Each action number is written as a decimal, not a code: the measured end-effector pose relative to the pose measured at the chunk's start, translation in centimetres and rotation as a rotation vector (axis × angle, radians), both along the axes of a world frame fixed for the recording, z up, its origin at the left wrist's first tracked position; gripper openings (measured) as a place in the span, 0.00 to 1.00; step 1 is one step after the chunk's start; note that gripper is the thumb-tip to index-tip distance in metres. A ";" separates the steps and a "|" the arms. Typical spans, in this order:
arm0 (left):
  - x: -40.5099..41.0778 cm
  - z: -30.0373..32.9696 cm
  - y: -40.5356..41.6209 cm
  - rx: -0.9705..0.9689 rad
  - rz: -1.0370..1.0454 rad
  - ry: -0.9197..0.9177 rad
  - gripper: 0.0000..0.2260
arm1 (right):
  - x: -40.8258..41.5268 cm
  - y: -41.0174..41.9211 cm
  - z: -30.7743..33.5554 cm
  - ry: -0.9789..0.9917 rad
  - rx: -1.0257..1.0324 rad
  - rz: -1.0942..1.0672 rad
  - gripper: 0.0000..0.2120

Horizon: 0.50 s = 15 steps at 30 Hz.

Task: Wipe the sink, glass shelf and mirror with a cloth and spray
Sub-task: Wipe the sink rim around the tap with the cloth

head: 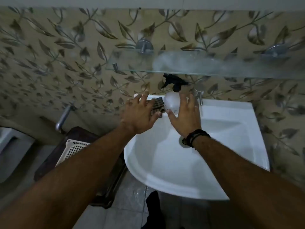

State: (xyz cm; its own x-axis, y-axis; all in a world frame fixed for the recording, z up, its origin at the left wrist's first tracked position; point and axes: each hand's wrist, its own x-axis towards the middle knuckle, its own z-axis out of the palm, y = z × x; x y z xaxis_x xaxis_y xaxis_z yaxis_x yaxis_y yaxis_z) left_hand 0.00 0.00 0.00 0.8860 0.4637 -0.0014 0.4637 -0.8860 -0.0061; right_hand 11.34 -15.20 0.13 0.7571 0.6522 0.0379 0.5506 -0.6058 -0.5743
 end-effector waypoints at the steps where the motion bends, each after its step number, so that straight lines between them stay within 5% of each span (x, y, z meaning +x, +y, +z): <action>1: 0.6 -0.4 0.7 -0.015 -0.023 0.038 0.28 | 0.6 0.6 -0.3 0.057 0.029 -0.046 0.39; 4: 2.7 -1.7 3.3 -0.073 -0.081 0.159 0.21 | 2.5 1.9 -0.6 0.235 0.086 -0.143 0.40; 7: 4.7 -2.1 5.1 -0.148 -0.084 0.210 0.28 | 4.5 2.9 -1.0 0.336 0.158 -0.132 0.42; 15: 8.3 -3.0 7.4 -0.200 0.000 0.348 0.20 | 7.9 3.8 -1.2 0.442 0.247 0.002 0.21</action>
